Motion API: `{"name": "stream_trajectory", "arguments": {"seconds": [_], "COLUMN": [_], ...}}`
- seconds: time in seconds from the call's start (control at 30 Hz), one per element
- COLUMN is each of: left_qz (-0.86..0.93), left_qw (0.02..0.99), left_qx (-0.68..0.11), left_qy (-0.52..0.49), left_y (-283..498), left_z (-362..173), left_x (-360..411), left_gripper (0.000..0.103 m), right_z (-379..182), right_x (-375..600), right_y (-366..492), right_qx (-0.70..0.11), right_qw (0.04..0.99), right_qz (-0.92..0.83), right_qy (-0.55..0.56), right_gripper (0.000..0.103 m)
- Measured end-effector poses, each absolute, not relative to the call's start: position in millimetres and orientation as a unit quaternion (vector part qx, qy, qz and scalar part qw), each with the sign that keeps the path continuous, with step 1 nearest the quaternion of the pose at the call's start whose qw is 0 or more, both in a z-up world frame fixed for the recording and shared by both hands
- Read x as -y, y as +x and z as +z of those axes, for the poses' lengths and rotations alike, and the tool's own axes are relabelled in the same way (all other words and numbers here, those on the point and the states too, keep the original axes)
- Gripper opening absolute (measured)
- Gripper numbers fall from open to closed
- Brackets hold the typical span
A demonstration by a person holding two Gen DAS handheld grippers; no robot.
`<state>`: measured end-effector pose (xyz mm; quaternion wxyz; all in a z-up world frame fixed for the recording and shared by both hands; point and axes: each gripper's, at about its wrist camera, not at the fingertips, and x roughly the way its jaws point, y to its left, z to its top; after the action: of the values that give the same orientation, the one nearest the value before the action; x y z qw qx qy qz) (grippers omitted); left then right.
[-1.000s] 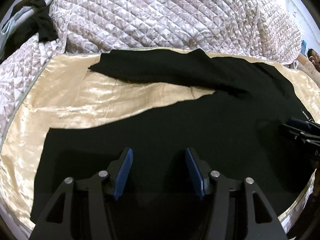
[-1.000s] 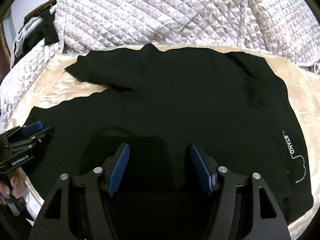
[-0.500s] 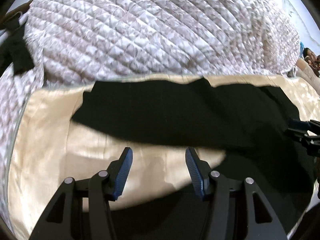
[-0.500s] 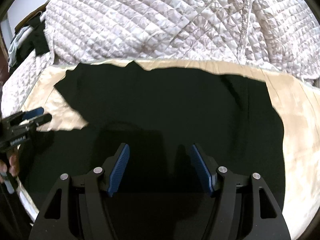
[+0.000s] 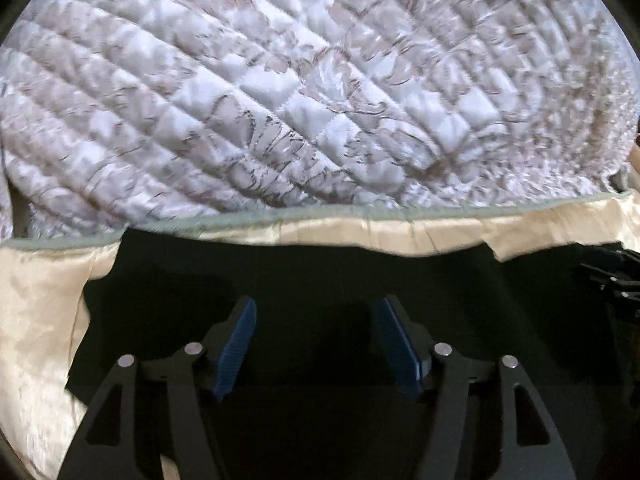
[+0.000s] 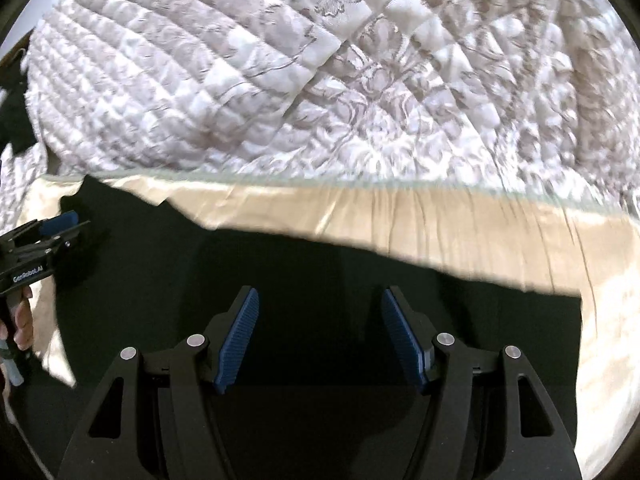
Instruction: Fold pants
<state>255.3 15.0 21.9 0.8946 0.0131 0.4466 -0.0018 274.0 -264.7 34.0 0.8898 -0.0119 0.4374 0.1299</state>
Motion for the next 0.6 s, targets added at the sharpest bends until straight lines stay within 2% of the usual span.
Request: {"name": "stream_trajectory", "arguments": {"seconds": [0.1,0.17,0.23,0.3,0.33,0.37,0.4,0.43,0.6], "left_qz": [0.002,0.001,0.0,-0.009,-0.01,-0.015,-0.013,-0.012,-0.005], "left_qw": [0.884,0.89,0.893,0.896,0.898,0.9,0.903,0.906,0.92], "left_qx": [-0.467,-0.454,-0.447,-0.439,-0.435,-0.428,-0.419,-0.411,-0.386], "left_qy": [0.028,0.043,0.056,0.063,0.072,0.082,0.094,0.101,0.07], "left_y": [273,272,271,269,267,265,262,260,237], "left_z": [2,-4,-7,-7,-6,-5,-2,1,25], "left_x": [-11,-6,-2,2,6,12,17,20,11], "left_gripper": [0.071,0.075,0.072,0.057,0.051,0.034,0.016,0.007,0.004], "right_z": [24,13,10,9,10,11,12,14,38], "right_x": [263,259,256,255,255,256,256,254,256], "right_y": [296,305,305,305,304,304,303,303,282], "right_qx": [-0.452,-0.466,-0.463,-0.463,-0.461,-0.458,-0.456,-0.456,-0.423], "right_qw": [0.884,0.875,0.876,0.875,0.877,0.878,0.878,0.878,0.894], "right_qz": [0.121,0.124,0.126,0.134,0.133,0.137,0.139,0.143,0.141], "right_qy": [-0.018,-0.03,-0.044,-0.041,-0.04,-0.036,-0.033,-0.033,-0.033], "right_gripper": [0.064,0.07,0.07,0.056,0.042,0.024,0.017,0.012,0.01]}}
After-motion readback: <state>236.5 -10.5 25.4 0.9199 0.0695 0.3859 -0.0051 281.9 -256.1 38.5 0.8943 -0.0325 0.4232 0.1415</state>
